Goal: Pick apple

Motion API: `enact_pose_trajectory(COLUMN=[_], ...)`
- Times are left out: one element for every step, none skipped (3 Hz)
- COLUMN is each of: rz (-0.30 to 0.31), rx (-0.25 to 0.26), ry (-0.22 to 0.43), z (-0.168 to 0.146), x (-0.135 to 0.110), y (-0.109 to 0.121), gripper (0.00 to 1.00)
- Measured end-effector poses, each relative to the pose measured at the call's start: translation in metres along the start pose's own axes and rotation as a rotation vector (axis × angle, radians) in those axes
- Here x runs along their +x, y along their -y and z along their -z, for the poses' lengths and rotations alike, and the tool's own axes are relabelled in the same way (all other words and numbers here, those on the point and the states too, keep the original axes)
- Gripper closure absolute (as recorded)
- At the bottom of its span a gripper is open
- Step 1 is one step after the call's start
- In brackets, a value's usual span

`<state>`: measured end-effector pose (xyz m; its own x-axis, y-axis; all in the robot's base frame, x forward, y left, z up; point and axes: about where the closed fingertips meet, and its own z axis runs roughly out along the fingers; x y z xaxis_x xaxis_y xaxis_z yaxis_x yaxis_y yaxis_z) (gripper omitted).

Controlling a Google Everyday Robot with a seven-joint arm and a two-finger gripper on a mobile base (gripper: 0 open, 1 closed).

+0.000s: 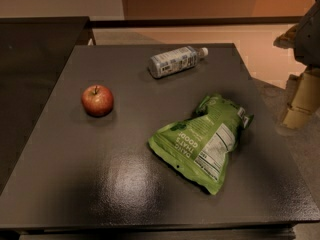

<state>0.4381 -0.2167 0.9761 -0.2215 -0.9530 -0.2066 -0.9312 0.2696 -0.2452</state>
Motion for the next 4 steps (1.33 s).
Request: enact_pose_trajectory(rz=[0.000, 0.026, 0.068, 0.111], rx=[0.000, -0.007, -0.032, -0.064], ry=[0.000, 0.027, 0.072, 0.126], z=[0.000, -0.008, -0.023, -0.044], x=[0.000, -0.020, -0.052, -0.086], y=[0.000, 0.003, 0.006, 0.007], gripper=[0.00, 0.00, 0.00, 0.00])
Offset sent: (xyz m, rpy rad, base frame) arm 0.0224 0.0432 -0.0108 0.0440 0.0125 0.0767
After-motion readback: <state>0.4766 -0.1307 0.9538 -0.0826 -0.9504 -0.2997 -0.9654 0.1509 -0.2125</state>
